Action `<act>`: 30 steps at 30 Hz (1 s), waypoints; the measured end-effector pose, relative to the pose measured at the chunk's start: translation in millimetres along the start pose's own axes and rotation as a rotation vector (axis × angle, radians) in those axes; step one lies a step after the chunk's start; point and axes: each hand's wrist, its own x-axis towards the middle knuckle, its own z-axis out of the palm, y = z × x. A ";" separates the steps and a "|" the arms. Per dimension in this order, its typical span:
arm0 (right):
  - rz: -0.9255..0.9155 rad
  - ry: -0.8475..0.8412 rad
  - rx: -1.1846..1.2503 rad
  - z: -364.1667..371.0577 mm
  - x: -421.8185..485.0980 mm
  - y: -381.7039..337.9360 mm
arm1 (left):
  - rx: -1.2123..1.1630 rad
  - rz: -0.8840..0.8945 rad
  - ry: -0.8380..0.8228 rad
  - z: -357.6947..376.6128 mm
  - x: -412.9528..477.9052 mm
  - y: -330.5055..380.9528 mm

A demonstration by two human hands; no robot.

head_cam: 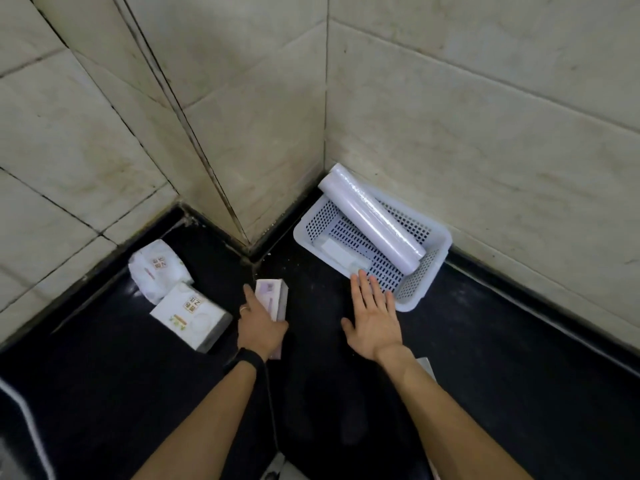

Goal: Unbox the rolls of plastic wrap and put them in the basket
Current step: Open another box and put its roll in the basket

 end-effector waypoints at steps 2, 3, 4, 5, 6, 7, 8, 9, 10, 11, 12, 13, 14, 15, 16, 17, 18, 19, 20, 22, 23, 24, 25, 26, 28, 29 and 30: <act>-0.018 -0.050 0.096 -16.7 -1.2 0.1 | -0.028 0.077 -0.042 -3.6 -16.1 6.3; -0.015 -0.054 0.200 -27.1 -4.0 -0.4 | -0.043 0.132 -0.083 -5.7 -25.7 9.3; 0.005 -0.036 0.346 -38.2 -9.1 -0.6 | -0.077 0.180 -0.155 -8.4 -35.7 11.9; 0.031 -0.015 0.516 -48.8 -17.1 0.0 | -0.132 0.199 -0.263 -12.3 -46.7 15.6; 0.047 -0.007 0.683 -57.8 -27.5 2.0 | -0.198 0.201 -0.379 -16.5 -57.4 19.1; 0.051 -0.030 0.829 -64.8 -40.1 4.7 | -0.251 0.207 -0.488 -20.9 -67.3 22.9; 0.050 -0.081 0.956 -69.7 -54.1 7.7 | -0.302 0.228 -0.584 -24.8 -76.1 27.6; 0.050 -0.137 1.059 -71.7 -68.7 11.4 | -0.335 0.255 -0.671 -27.2 -83.6 32.1; 0.054 -0.173 1.137 -71.6 -83.4 15.4 | -0.366 0.283 -0.759 -29.0 -90.5 37.3; 0.067 -0.178 1.200 -69.9 -97.2 19.7 | -0.374 0.312 -0.829 -30.6 -96.6 43.2; 0.087 -0.162 1.269 -67.2 -109.9 23.6 | -0.359 0.336 -0.876 -31.0 -101.3 49.2; 0.105 -0.134 1.339 -63.4 -121.4 27.0 | -0.319 0.356 -0.899 -29.6 -104.9 54.9; 0.121 -0.091 1.390 -59.7 -132.0 29.5 | -0.268 0.364 -0.899 -27.2 -109.1 60.5; 0.140 -0.038 1.413 -55.7 -141.2 30.9 | -0.203 0.375 -0.865 -23.2 -113.8 65.3; 0.172 0.020 1.430 -51.5 -149.4 31.5 | -0.132 0.400 -0.798 -17.9 -119.1 69.2; 0.214 0.080 1.451 -46.1 -156.3 31.8 | -0.057 0.448 -0.709 -11.1 -125.6 72.4; 0.266 0.138 1.476 -40.2 -162.4 32.2 | 0.019 0.516 -0.614 -3.2 -133.1 74.5; 0.318 0.184 1.502 -33.5 -168.2 32.4 | 0.092 0.599 -0.528 5.6 -141.1 75.0; 0.366 0.213 1.529 -27.2 -173.8 32.1 | 0.165 0.682 -0.460 14.8 -148.5 73.2; 0.426 0.213 1.597 -15.4 -183.5 31.8 | 0.328 0.828 -0.341 32.1 -160.1 64.8; 0.445 0.195 1.628 -10.9 -187.5 32.2 | 0.395 0.890 -0.268 39.5 -163.9 59.8; 0.462 0.175 1.656 -7.5 -190.9 33.3 | 0.440 0.946 -0.197 45.1 -166.3 55.4; 0.477 0.152 1.690 -4.8 -193.6 35.1 | 0.469 1.002 -0.146 49.1 -167.5 51.2; 0.491 0.122 1.737 -3.2 -196.1 38.2 | 0.495 1.069 -0.114 52.0 -167.8 46.8; 0.505 0.025 1.824 -3.5 -201.1 46.1 | 0.563 1.217 -0.052 55.0 -167.1 38.8; 0.507 -0.025 1.844 -5.2 -203.7 49.7 | 0.600 1.285 -0.010 56.0 -166.1 35.8; 0.506 -0.068 1.851 -6.7 -206.0 52.7 | 0.627 1.343 0.025 57.0 -164.9 33.4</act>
